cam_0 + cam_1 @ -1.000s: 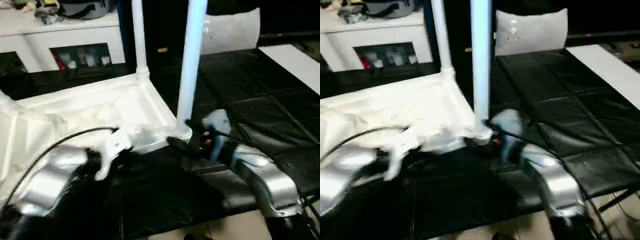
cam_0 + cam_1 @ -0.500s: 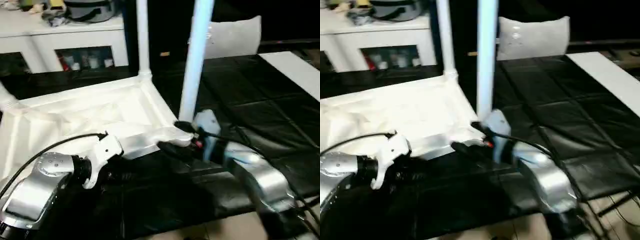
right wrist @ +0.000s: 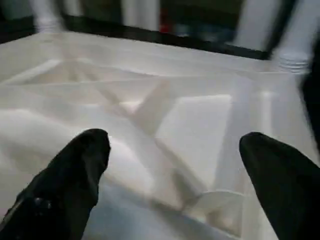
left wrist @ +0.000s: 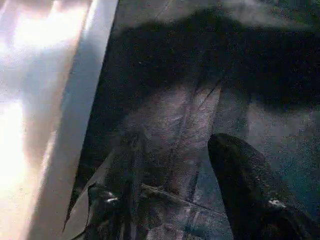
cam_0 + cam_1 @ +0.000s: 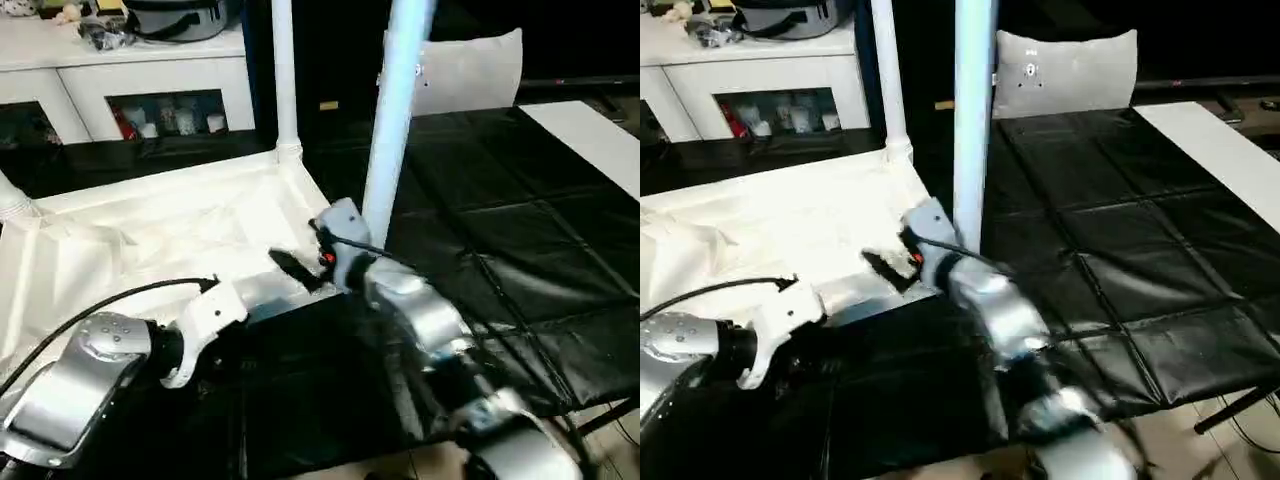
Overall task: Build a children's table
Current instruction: Rotate table base
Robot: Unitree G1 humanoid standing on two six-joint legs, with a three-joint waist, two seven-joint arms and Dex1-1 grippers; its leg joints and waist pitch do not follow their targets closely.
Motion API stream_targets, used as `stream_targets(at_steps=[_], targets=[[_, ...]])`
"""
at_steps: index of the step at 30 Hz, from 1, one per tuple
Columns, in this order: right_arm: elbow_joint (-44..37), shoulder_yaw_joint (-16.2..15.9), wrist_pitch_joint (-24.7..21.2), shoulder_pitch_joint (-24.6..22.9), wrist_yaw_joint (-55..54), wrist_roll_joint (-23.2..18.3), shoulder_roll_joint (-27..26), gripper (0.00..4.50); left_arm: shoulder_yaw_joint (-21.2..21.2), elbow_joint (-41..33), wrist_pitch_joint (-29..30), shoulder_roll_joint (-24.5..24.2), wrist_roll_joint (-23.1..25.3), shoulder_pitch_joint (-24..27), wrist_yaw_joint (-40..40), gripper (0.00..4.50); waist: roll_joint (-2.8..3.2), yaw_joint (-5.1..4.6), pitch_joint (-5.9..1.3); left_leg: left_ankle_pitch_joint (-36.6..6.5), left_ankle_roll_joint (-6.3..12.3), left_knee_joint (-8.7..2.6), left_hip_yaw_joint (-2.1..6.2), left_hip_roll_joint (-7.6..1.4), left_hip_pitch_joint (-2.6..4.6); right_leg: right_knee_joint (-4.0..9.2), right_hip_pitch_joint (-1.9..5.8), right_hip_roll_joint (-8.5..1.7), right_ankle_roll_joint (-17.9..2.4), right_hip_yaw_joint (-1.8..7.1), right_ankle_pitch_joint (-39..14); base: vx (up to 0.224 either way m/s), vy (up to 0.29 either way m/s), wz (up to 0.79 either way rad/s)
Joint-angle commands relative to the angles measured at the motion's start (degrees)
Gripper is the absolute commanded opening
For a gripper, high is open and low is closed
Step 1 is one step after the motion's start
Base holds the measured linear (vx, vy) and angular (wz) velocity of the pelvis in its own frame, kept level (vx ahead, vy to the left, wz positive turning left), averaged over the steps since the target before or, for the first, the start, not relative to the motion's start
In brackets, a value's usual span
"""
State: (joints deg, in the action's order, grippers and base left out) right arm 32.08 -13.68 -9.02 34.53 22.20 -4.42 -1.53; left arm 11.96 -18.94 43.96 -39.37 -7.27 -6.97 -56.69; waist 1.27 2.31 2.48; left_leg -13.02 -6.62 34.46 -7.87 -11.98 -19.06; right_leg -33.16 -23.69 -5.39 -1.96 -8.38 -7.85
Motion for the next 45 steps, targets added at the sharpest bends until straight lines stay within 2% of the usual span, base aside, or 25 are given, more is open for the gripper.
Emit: stream_targets(at_steps=[1, 2, 3, 5, 6, 10, 16, 18, 19, 20, 21, 22, 24, 27, 28, 29, 34, 36, 37, 38, 39, 40, 41, 43, 45], targets=[[4.5, 4.8, 2.5, 2.3, -7.9, 1.0, 1.2, 4.5, -0.2, 0.5, -0.8, -0.1, 1.0, -0.2, 1.4, 2.32, 1.01, -0.17, -3.07, -11.7, 0.17, -4.73, -0.64, -0.56, -0.53, 3.21, 3.62, -2.73, -8.7, 3.58, -20.0, 0.0, 0.0, 0.0], [6.4, 6.1, 3.4, 2.9, -10.1, 0.9, 1.5, 4.5, -0.2, 1.1, -1.5, 0.1, 1.3, -0.4, 2.0, 2.32, 1.04, 0.02, -3.03, -12.7, -0.06, -4.72, -0.73, -0.54, -0.18, 3.42, 3.34, -2.73, -8.3, 3.6, -21.2, 0.0, 0.0, 0.0], [6.4, 6.1, 3.4, 2.9, -10.1, 0.9, 1.5, 4.5, -0.2, 1.1, -1.5, 0.1, 1.3, -0.4, 2.0, 2.32, 1.02, 0.05, -2.96, -13.4, -0.13, -4.7, -0.79, -0.47, -0.11, 3.47, 3.27, -2.61, -8.1, 3.61, -21.9, 0.0, 0.0, 0.0], [10.8, 8.8, 5.9, 4.5, -13.9, 0.9, 2.7, 4.5, -0.2, 2.5, -2.6, 0.6, 1.9, -0.9, 3.5, 2.32, 1.04, 0.46, -2.96, -14.3, -0.23, -4.72, -0.82, -0.44, 0.1, 3.58, 3.14, -2.52, -7.2, 3.65, -22.9, 0.0, 0.0, 0.0], [12.7, 9.8, 7.3, 5.2, -15.6, 0.9, 3.3, 4.5, -0.1, 2.9, -3.0, 0.7, 2.1, -1.0, 4.0, 2.32, 0.7, 0.49, -3.0, -14.4, -0.2, -4.69, -0.93, -0.39, 0.13, 3.63, 3.12, -2.43, -6.9, 3.75, -23.1, 0.0, 0.0, 0.0], [17.7, 13.9, 10.3, 7.4, -21.1, 0.0, 6.8, 4.5, -0.1, 3.8, -4.1, 1.0, 2.4, -1.4, 5.2, 2.32, 0.34, 0.79, -3.22, -12.7, 0.04, -4.56, -1.16, -0.27, -0.09, 3.14, 3.11, -2.34, -7.1, 4.15, -21.5, 0.0, 0.0, 0.0], [22.5, 17.4, 13.7, 8.9, -22.3, -0.2, 13.1, 4.5, 0.0, 5.1, -6.4, 2.2, 2.8, -1.9, 7.1, 2.32, -0.12, 1.0, -3.45, -9.7, 1.38, -4.14, -1.47, 0.09, -0.76, 2.69, 3.45, -2.19, -7.6, 4.26, -19.5, 0.0, 0.0, 0.0], [22.9, 17.6, 14.1, 8.9, -22.4, 0.0, 14.1, 4.5, 0.1, 5.6, -6.8, 2.6, 3.0, -1.9, 7.5, 2.32, -0.19, 1.25, -3.52, -8.9, 1.61, -4.0, -1.56, 0.1, -0.85, 2.63, 3.49, -2.18, -7.7, 4.24, -19.2, 0.0, 0.0, 0.0], [24.1, 18.3, 15.0, 8.8, -22.3, 0.0, 16.1, 4.5, 0.6, 6.7, -8.3, 3.3, 3.7, -2.3, 8.7, 2.32, -0.13, 1.31, -3.51, -8.8, 1.77, -3.97, -1.54, 0.15, -0.94, 2.64, 3.5, -2.11, -7.6, 4.18, -19.4, 0.0, 0.0, 0.0], [24.9, 18.7, 15.5, 8.9, -22.4, 0.1, 17.1, 4.5, 0.9, 7.3, -9.1, 3.7, 4.1, -2.4, 9.3, 2.32, -0.4, 1.36, -3.49, -8.7, 1.88, -3.87, -1.62, 0.25, -1.08, 2.65, 3.55, -2.06, -7.3, 4.2, -19.5, 0.0, 0.0, 0.0], [26.0, 19.3, 16.2, 8.9, -22.7, 0.2, 18.8, 4.5, 1.1, 8.4, -10.3, 4.8, 5.0, -3.0, 10.9, 2.32, -0.09, 1.45, -3.51, -8.8, 1.83, -3.81, -1.58, 0.31, -1.11, 2.61, 3.56, -2.07, -7.2, 4.16, -19.8, 0.0, 0.0, 0.0], [26.9, 19.9, 16.8, 8.8, -23.0, 0.3, 20.7, 4.5, 1.4, 9.6, -11.5, 5.8, 5.9, -3.7, 12.6, 2.32, -0.3, 1.53, -3.53, -9.2, 2.03, -3.68, -1.75, 0.33, -0.93, 2.82, 3.4, -1.99, -7.0, 4.12, -20.6, 0.0, 0.0, 0.0], [27.2, 20.1, 17.1, 8.8, -23.1, 0.4, 21.5, 4.5, 1.5, 10.1, -12.1, 6.3, 6.2, -4.0, 13.3, 2.32, -0.53, 1.8, -3.65, -8.5, 2.3, -3.62, -1.74, 0.4, -1.18, 2.78, 3.62, -2.02, -6.6, 4.08, -20.7, 0.0, 0.0, 0.0], [27.9, 21.3, 17.9, 8.3, -23.2, 0.2, 24.1, 4.5, 0.7, 12.2, -14.3, 9.1, 6.3, -5.1, 16.4, 2.32, -0.71, 2.12, -3.75, -7.7, 2.73, -3.39, -1.87, 0.52, -1.14, 2.91, 3.42, -1.79, -6.1, 3.9, -20.8, 0.0, 0.0, 0.0], [28.1, 21.7, 18.4, 8.1, -22.8, 0.2, 25.0, 4.5, 0.5, 12.8, -15.4, 10.3, 6.0, -5.1, 17.3, 2.32, -0.36, 2.08, -3.8, -7.4, 2.78, -3.37, -1.77, 0.48, -1.46, 2.85, 3.61, -1.86, -6.1, 3.85, -20.2, 0.0, 0.0, 0.0], [27.9, 21.8, 18.7, 7.8, -22.5, 0.1, 25.3, 4.5, 0.0, 12.8, -15.4, 11.2, 5.6, -4.8, 18.0, 2.32, -0.55, 2.06, -3.78, -7.4, 2.84, -3.36, -1.75, 0.44, -1.43, 2.88, 3.56, -1.83, -6.1, 3.78, -20.2, 0.0, 0.0, 0.0], [25.5, 21.7, 20.0, 5.7, -17.8, -0.8, 25.6, 4.5, -2.8, 13.6, -19.2, 15.9, 4.0, -1.7, 22.7, 2.32, -0.95, 1.27, -3.75, -8.3, 4.44, -3.16, -1.82, 0.62, -1.84, 3.33, 3.64, -1.79, -5.5, 3.37, -21.9, 0.0, 0.0, 0.0], [19.3, 20.9, 21.0, 2.2, -7.1, -4.1, 24.5, 4.5, -6.1, 12.5, -20.8, 19.4, 0.7, 1.7, 25.0, 2.61, -0.88, 0.9, -3.76, -8.9, 5.1, -3.06, -1.82, 0.64, -1.91, 3.58, 3.64, -1.81, -5.1, 3.23, -23.4, 0.0, 0.0, 0.0], [15.5, 19.9, 20.7, 0.1, -1.7, -5.6, 24.2, 4.5, -6.9, 11.8, -22.1, 20.1, 0.0, 3.6, 25.7, 2.61, -1.1, 0.67, -3.62, -9.6, 6.17, -3.07, -1.78, 0.48, -2.24, 3.89, 3.7, -1.82, -4.6, 3.19, -24.0, 0.0, 0.0, 0.0], [10.9, 19.4, 17.9, -2.1, 2.1, -8.1, 23.7, 4.5, -7.5, 10.8, -23.4, 20.8, -0.7, 5.8, 26.2, 2.7, -1.2, 0.57, -3.57, -9.7, 6.82, -3.17, -1.67, 0.47, -2.35, 4.09, 3.67, -1.72, -4.0, 3.1, -25.0, 0.0, 0.0, 0.0], [10.9, 19.4, 17.9, -2.1, 2.1, -8.1, 23.7, 4.5, -7.5, 10.8, -23.4, 20.8, -0.7, 5.8, 26.2, 2.7, -1.2, 0.57, -3.57, -9.7, 6.82, -3.17, -1.67, 0.47, -2.35, 4.09, 3.67, -1.72, -4.0, 3.1, -25.0, 0.0, 0.0, 0.0], [6.2, 19.3, 16.4, -4.6, 3.3, -10.6, 22.7, 4.5, -8.5, 9.7, -25.5, 21.5, -0.8, 8.6, 27.1, 2.8, -0.94, 0.22, -3.52, -9.7, 7.31, -3.36, -1.49, 0.13, -2.24, 4.19, 3.39, -1.67, -4.1, 3.15, -25.4, 0.0, 0.0, 0.0], [6.2, 19.3, 16.4, -4.6, 3.3, -10.6, 22.7, 4.5, -8.5, 9.7, -25.5, 21.5, -0.8, 8.6, 27.1, 2.93, -0.92, 0.14, -3.43, -10.5, 7.18, -3.42, -1.49, 0.05, -2.03, 4.44, 3.1, -1.63, -3.9, 3.07, -27.0, 0.0, 0.0, 0.0], [-1.8, 17.1, 13.9, -9.3, 6.9, -13.9, 21.9, 4.5, -10.2, 9.2, -31.0, 22.8, -1.8, 12.8, 27.4, 2.93, -0.75, 0.18, -3.16, -12.5, 6.86, -3.47, -1.5, 0.2, -1.73, 5.06, 2.82, -1.52, -3.1, 2.88, -30.2, 0.0, 0.0, 0.0], [-6.8, 14.8, 12.7, -12.6, 9.1, -15.5, 21.9, 4.5, -11.1, 9.4, -35.1, 23.9, -2.4, 15.3, 27.6, 3.19, -0.59, 0.24, -2.93, -13.5, 6.7, -3.6, -1.44, 0.15, -1.73, 5.55, 2.76, -1.58, -2.0, 2.85, -31.7, 0.0, 0.0, 0.0]])
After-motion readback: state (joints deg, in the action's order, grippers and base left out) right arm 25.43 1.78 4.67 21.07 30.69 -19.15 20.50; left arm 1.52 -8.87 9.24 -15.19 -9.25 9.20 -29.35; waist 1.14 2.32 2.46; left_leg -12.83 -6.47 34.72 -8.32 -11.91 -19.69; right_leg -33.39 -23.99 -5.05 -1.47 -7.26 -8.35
